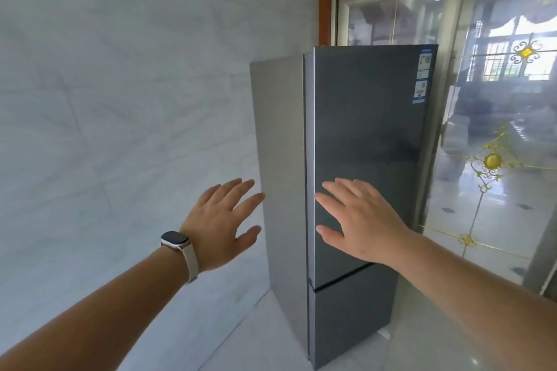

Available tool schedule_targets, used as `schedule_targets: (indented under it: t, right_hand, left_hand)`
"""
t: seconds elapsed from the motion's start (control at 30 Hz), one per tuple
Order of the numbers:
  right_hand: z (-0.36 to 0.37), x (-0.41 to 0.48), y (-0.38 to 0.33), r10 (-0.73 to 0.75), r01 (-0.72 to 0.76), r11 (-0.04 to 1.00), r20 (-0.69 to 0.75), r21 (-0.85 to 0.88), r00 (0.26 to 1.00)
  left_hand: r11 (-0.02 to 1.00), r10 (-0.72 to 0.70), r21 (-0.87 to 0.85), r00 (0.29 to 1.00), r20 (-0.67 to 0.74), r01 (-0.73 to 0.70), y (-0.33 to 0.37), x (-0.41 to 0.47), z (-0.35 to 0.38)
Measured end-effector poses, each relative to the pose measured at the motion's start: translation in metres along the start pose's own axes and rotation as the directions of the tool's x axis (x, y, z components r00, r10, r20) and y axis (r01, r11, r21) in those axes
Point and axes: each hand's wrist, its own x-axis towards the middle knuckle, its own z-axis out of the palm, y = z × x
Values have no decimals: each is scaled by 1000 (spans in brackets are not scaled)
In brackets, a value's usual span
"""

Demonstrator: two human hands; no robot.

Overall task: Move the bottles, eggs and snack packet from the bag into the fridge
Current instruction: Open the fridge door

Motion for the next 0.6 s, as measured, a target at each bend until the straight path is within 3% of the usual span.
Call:
schedule_targets:
  t: [0.33, 0.6]
  right_hand:
    - [42, 78, 9, 9, -7, 1000, 55, -23, 998]
    - [81, 164, 13, 121, -107, 986, 112, -126, 986]
  left_hand:
    - [1000, 14, -16, 999, -34, -14, -58, 45, 60]
    - [987, 71, -144, 997, -25, -73, -143, 107, 157]
